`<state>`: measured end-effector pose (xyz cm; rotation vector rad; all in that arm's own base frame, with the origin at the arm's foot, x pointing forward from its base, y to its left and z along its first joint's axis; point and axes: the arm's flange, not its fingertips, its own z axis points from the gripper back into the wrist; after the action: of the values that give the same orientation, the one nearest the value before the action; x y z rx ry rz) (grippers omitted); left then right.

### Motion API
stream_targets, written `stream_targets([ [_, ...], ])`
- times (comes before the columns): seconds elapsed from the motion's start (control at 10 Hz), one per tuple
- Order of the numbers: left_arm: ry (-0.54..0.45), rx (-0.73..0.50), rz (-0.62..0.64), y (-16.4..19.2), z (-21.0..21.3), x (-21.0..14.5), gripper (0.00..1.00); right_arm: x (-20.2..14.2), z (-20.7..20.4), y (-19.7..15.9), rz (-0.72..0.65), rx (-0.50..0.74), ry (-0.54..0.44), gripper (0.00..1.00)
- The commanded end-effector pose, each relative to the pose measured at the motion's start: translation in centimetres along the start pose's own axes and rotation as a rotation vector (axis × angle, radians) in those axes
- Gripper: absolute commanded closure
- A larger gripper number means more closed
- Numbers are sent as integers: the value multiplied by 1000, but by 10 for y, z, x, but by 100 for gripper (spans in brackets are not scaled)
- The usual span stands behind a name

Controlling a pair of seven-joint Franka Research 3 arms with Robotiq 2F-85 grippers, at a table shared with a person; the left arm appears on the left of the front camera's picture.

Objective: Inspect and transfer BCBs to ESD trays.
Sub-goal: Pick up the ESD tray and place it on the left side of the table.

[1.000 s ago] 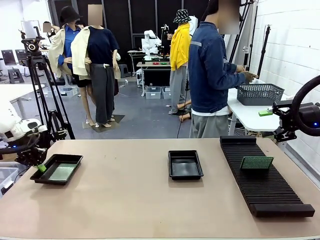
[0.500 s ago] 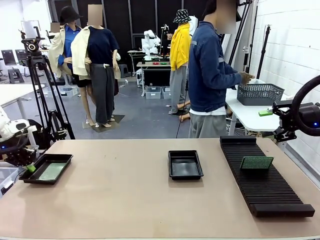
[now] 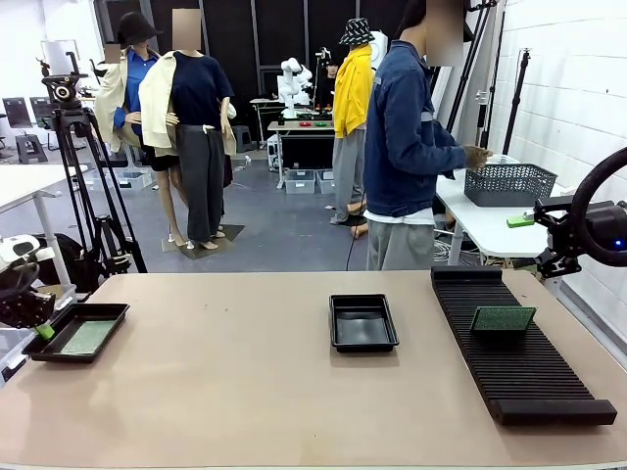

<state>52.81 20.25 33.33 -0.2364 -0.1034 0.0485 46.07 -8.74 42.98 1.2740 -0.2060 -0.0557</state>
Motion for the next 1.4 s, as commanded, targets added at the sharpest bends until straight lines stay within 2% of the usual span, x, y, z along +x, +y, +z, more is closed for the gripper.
stream_targets([
  [0.0,-2,-33,-10,3,6,0,100,1,-1,1,-8,-3,-2,0],
  [0.1,-1,-45,-8,4,6,1,83,1,-1,1,-8,-3,-2,0],
  [0.5,-22,-78,17,4,20,-2,3,1,-1,1,-8,-3,-2,0],
  [0.6,-46,-84,25,3,32,-4,0,1,-1,1,-8,-3,-2,0],
  [0.9,-97,-86,28,-10,70,-10,0,1,-1,1,-8,-3,-2,0],
  [1.3,-158,-124,79,-23,92,-5,0,1,-1,1,-8,-3,-2,0],
])
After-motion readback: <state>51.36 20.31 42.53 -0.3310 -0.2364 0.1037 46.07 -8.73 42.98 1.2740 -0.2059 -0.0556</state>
